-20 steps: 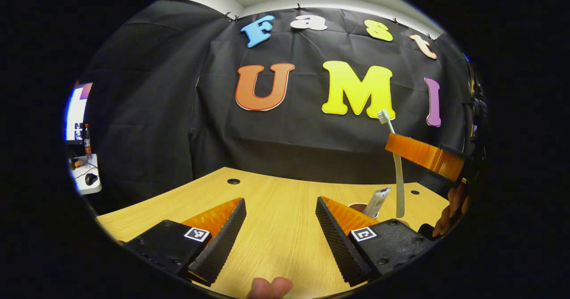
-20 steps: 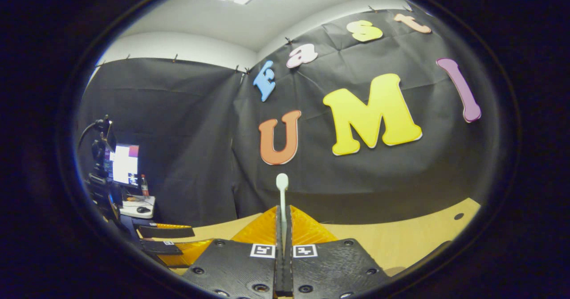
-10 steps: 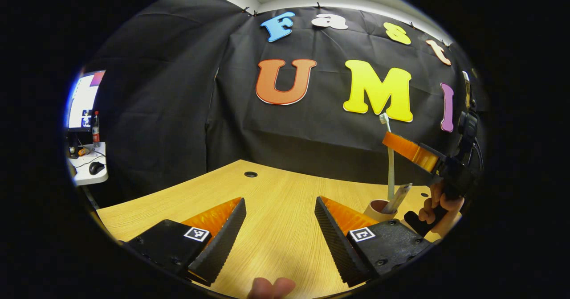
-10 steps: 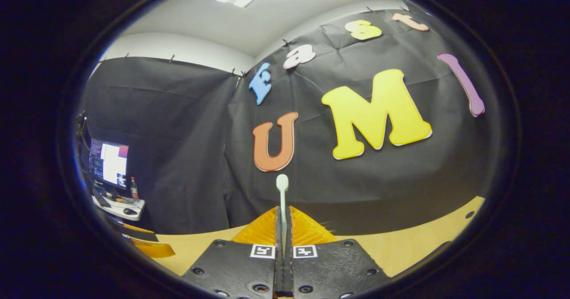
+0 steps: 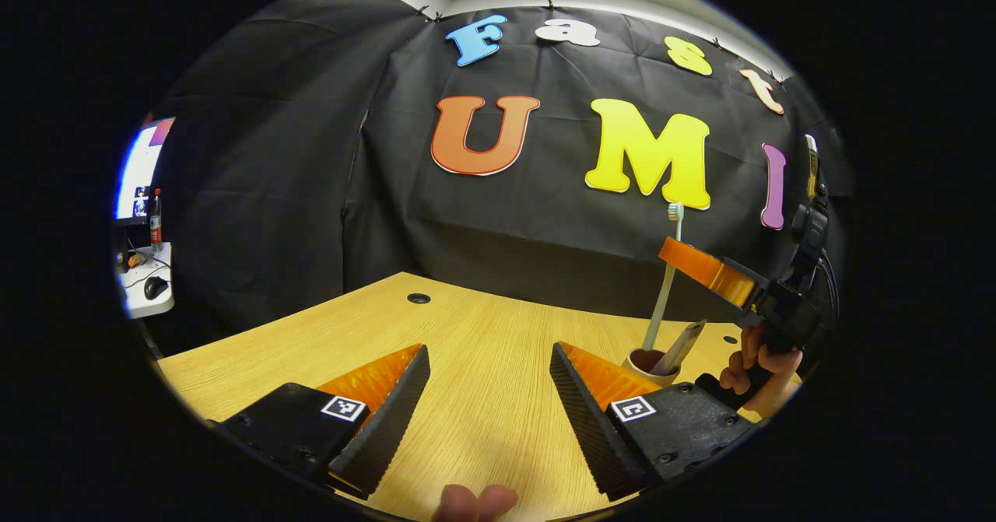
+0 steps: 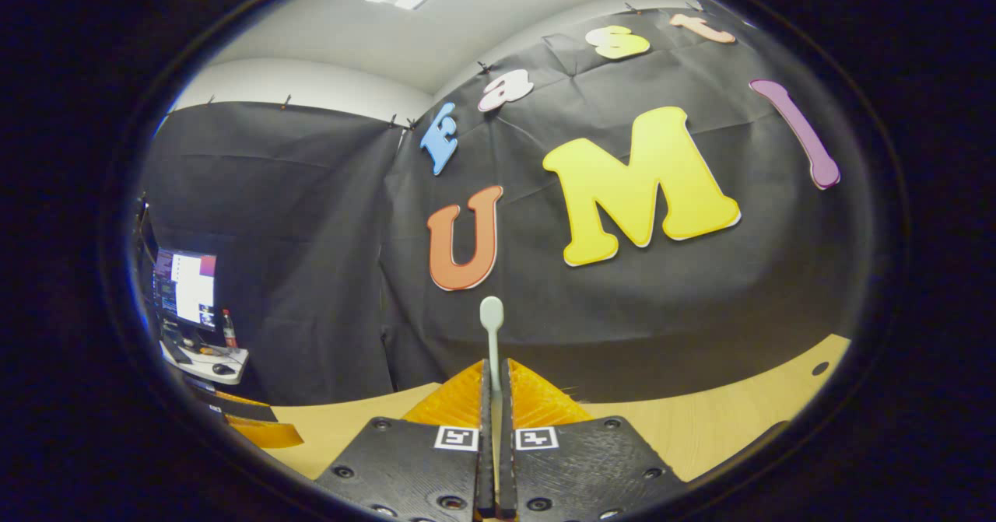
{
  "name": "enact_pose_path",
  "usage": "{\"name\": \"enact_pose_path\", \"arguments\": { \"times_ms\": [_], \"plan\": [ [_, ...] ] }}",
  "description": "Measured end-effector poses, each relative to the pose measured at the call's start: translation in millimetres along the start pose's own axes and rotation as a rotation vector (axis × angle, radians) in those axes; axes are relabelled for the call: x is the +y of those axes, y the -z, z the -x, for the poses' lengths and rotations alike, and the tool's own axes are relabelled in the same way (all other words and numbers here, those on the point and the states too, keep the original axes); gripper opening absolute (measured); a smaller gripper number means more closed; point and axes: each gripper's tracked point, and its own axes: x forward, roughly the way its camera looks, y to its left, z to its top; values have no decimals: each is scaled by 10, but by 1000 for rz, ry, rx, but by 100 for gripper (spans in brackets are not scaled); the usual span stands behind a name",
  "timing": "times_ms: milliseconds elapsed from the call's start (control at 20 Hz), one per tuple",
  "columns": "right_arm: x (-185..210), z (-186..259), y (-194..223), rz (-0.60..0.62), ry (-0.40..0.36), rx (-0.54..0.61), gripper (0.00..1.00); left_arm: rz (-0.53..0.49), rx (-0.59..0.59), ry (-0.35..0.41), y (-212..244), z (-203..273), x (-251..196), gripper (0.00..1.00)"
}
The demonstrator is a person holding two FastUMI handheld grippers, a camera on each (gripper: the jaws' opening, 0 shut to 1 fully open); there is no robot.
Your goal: Put the toothbrush and toothpaste on the desktop into the cup, then pick up the cup and place it on the coaster on the desktop.
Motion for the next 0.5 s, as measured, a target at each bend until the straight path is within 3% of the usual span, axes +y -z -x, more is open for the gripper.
{"name": "enact_pose_path", "arguments": {
  "times_ms": [500],
  "plan": [
    [-22, 94, 120, 34, -9, 29, 3, 5, 6, 8, 22, -26, -43, 98]
  ]
}}
